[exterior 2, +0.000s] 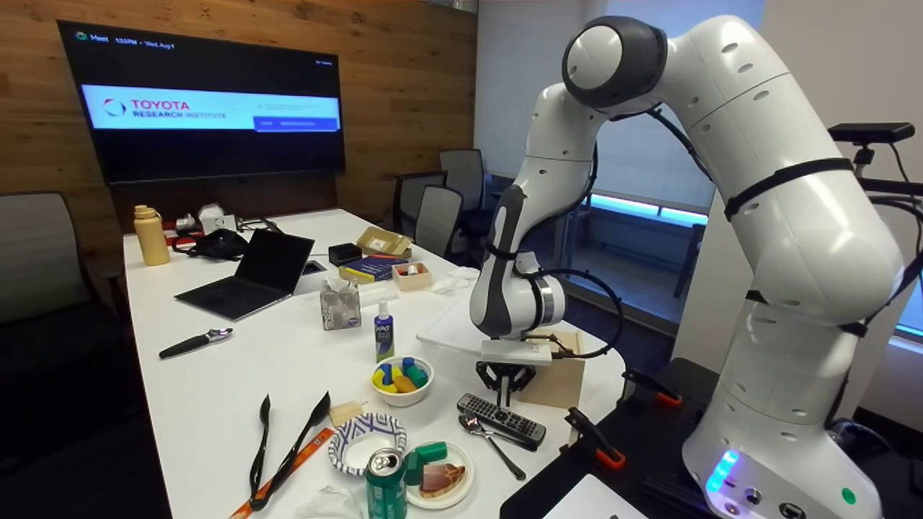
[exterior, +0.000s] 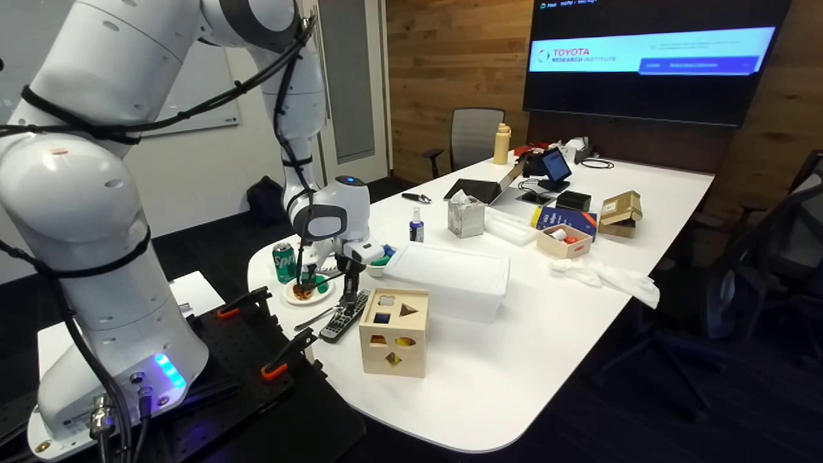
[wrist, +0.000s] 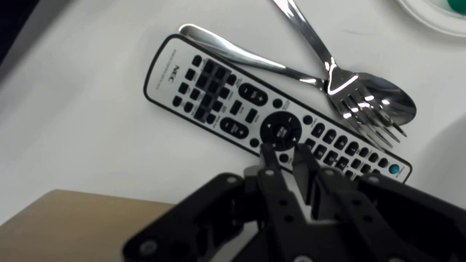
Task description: Press a button on the remote
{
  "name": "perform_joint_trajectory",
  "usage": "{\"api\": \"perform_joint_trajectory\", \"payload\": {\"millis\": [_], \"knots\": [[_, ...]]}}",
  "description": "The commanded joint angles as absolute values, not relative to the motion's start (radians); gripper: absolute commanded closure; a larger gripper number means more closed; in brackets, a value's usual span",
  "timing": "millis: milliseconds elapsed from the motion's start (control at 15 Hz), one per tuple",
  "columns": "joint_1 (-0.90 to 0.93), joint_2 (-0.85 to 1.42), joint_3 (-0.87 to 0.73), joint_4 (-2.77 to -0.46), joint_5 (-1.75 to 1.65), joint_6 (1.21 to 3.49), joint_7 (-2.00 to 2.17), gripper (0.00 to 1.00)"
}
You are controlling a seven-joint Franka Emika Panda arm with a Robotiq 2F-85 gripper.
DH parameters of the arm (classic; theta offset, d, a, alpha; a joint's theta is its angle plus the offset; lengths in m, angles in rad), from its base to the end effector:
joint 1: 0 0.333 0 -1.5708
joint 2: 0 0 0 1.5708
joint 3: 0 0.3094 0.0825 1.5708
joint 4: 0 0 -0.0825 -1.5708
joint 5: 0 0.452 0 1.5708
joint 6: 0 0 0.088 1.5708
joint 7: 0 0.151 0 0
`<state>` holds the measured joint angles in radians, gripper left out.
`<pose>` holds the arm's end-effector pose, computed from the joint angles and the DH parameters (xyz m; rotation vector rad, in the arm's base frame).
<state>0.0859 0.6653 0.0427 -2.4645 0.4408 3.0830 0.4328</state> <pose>0.4169 0.0271 -0.0811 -2.8961 1.1457 0.0939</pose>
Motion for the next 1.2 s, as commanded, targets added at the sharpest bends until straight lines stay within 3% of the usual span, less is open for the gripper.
{"api": "perform_joint_trajectory", "payload": {"millis": [0, 1133], "knots": [[0.101, 0.663, 0.025, -2.447, 0.439, 3.043, 0.466, 1.00], [0.146, 0.771, 0.019, -2.368, 0.454, 3.016, 0.548, 1.00]]}}
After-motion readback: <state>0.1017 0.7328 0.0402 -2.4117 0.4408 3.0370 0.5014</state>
